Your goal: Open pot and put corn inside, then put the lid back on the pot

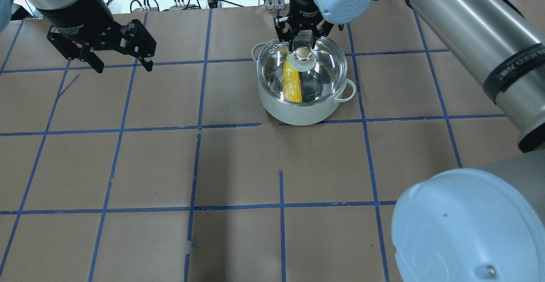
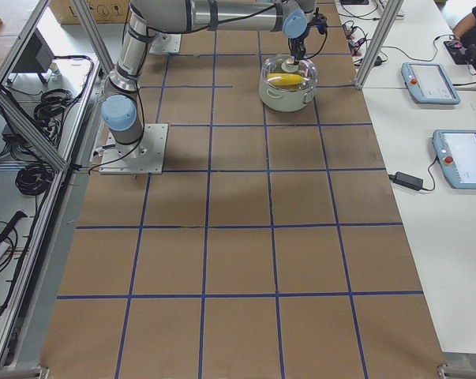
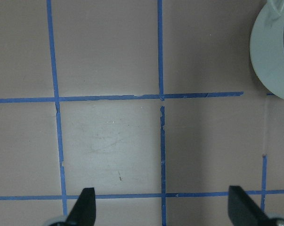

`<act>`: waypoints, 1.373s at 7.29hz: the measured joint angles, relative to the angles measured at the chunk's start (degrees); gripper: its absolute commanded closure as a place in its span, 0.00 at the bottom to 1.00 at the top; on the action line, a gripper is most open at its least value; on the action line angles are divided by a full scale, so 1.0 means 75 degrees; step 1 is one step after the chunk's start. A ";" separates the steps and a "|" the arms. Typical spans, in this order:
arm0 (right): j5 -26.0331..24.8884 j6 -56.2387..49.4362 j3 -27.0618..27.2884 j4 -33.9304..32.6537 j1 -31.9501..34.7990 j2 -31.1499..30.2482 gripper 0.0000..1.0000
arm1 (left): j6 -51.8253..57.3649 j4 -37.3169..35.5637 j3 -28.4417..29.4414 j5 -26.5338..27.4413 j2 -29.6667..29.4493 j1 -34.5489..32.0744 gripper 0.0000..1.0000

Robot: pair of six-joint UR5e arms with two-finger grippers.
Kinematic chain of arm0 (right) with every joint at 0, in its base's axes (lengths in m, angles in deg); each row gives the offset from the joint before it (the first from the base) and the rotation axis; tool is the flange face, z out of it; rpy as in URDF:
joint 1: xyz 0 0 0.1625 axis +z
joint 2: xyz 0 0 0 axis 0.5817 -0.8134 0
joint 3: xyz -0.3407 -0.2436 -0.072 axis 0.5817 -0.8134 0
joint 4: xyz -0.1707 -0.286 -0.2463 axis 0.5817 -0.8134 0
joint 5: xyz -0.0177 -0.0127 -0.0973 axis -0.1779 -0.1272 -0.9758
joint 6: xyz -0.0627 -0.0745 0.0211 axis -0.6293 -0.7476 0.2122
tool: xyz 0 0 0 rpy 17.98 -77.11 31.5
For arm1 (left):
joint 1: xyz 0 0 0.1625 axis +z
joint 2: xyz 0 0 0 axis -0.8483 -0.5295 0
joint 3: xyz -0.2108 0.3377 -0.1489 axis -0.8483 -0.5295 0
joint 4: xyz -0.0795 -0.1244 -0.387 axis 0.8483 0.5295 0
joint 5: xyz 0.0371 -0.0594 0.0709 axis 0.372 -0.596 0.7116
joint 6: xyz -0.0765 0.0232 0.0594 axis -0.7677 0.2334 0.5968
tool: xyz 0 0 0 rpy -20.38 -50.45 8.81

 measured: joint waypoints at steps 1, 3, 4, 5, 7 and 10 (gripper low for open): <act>-0.0047 -0.0037 -0.0265 0.0233 -0.0072 -0.0023 0.01 | -0.0001 0.0000 -0.0004 0.0002 0.0002 0.0000 0.00; -0.0104 -0.0064 -0.0896 0.1376 -0.0447 -0.0377 0.00 | -0.0001 0.0000 -0.0008 0.0003 0.0003 0.0000 0.00; -0.0111 -0.0122 -0.0949 0.1851 -0.0753 -0.0774 0.00 | -0.0001 0.0000 -0.0010 0.0000 0.0007 0.0000 0.00; -0.0115 -0.0263 -0.0809 0.2207 -0.1025 -0.1186 0.00 | -0.0001 0.0000 -0.0020 0.0000 0.0015 0.0000 0.00; -0.0227 -0.0577 0.0140 0.2478 -0.1374 -0.2143 0.00 | -0.0004 -0.0002 -0.0039 0.0010 0.0024 0.0000 0.00; -0.0256 -0.0673 0.1417 0.2418 -0.1688 -0.3086 0.00 | -0.0012 -0.0011 -0.0058 0.0019 0.0030 0.0000 0.00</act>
